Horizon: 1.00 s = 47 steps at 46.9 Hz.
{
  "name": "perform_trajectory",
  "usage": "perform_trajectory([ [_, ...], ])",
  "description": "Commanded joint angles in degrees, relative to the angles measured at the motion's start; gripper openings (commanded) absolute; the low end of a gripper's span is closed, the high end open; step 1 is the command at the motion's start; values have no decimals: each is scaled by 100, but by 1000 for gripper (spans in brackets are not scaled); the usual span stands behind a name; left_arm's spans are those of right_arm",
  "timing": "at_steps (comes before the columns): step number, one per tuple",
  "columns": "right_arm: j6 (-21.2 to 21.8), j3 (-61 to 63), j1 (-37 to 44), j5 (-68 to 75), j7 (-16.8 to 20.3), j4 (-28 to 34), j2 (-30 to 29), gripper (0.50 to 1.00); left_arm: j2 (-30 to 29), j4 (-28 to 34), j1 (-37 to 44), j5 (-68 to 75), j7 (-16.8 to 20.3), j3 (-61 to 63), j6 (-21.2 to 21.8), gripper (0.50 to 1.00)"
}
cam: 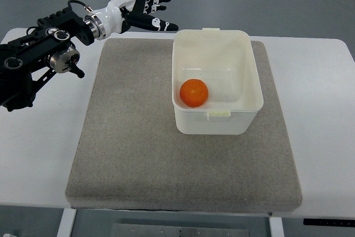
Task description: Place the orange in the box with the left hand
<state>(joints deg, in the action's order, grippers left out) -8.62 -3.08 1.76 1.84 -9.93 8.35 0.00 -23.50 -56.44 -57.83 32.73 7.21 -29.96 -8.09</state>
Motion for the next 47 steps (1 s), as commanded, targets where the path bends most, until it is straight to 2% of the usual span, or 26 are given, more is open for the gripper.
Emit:
perform_trajectory([
  [1,1,0,0,0,0,0,0,926,-32,18,149,-179,-9,-159,26,992],
  [9,1,0,0,0,0,0,0,926,-76,352,501,-969,-18,-590,-132,992],
  [17,1,0,0,0,0,0,0,926,-190,695,615,-1523,-61,-608,-843,994],
  [22,1,0,0,0,0,0,0,926,-217,801,729,-1892,-281,-739,-1151,992],
  [30,1,0,0,0,0,0,0,926,-243,801,914,-2657,-1010,-1064,-1318,992],
  [47,1,0,0,0,0,0,0,926,-261,1020,940,-2711,-1011,-1117,-1441,992],
])
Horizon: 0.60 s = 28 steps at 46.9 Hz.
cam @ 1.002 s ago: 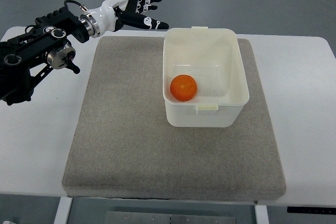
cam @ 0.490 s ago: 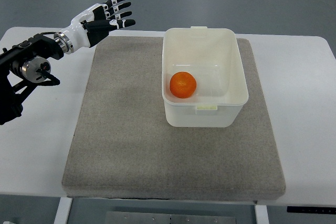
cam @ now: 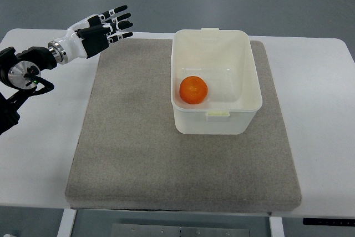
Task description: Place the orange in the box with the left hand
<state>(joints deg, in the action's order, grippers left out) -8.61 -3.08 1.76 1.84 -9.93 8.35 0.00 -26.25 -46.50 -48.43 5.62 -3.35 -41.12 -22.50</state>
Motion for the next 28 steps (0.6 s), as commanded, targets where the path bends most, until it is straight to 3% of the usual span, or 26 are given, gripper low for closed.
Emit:
perform_trajectory([
  [1,0,0,0,0,0,0,0,926,15,27,0,1,62,-1,0,994],
  [28,0,0,0,0,0,0,0,926,15,440,0,9,194,-388,-35,994],
])
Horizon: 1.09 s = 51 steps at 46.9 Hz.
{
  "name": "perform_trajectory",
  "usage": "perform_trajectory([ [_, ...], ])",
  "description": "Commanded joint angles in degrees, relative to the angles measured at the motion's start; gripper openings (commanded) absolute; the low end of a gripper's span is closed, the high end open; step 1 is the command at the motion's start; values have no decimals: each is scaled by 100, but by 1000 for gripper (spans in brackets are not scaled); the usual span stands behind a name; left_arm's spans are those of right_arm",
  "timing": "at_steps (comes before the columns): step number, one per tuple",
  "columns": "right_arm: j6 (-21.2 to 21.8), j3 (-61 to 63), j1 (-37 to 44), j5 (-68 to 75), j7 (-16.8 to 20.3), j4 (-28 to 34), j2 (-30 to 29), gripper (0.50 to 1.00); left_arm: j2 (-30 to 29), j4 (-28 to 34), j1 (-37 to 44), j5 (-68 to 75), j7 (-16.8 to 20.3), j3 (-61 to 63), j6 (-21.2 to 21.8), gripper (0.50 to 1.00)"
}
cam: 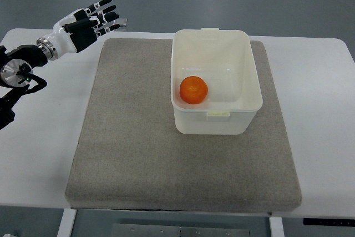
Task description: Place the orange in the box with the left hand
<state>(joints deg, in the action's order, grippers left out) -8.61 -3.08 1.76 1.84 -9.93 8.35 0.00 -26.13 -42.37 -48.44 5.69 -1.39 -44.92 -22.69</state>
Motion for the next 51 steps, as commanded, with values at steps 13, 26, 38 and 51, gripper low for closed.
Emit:
perform_trajectory([
  [13,0,0,0,0,0,0,0,926,3,238,1,3,-1,-8,-25,994],
  [26,0,9,0,0,0,0,0,926,3,247,1,3,-1,-16,-25,994],
  [38,-9,9,0,0,0,9,0,926,3,238,1,3,-1,-8,-25,994],
  [51,-62,9,0,-9,-9,0,0,926,12,229,1,12,-1,-8,-25,994],
])
